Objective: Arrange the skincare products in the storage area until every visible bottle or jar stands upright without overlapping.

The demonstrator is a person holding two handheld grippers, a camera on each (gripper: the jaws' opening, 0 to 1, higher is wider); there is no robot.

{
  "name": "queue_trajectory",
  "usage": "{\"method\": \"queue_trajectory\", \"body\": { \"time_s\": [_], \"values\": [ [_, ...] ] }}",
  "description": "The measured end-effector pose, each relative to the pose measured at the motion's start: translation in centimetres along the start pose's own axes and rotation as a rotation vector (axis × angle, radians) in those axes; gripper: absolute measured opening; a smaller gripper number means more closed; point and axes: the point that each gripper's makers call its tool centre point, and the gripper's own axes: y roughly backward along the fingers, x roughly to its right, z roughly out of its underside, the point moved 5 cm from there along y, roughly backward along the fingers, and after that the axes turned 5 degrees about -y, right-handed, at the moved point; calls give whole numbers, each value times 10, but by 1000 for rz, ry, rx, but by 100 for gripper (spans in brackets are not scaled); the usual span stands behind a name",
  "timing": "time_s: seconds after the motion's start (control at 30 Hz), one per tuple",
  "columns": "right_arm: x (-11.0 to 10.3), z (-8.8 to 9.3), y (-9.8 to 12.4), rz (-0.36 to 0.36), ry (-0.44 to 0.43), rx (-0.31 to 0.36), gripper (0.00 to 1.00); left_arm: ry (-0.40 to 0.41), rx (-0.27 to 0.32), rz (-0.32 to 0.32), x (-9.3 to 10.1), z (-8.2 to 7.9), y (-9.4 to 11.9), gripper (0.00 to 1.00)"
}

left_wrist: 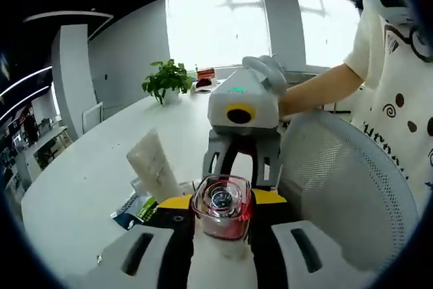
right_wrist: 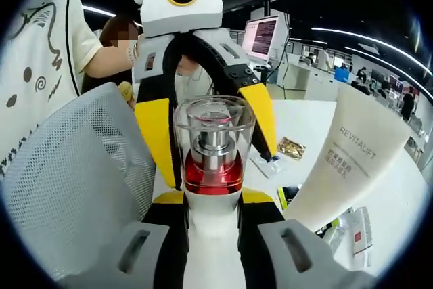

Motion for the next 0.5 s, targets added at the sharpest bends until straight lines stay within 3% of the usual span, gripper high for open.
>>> {"method": "queue_trajectory", "body": {
  "time_s": [0.5],
  "values": [
    [-2,4,22,75,-42,4,30,26,14,-17,3,-5,-10,26]
  ]
}}
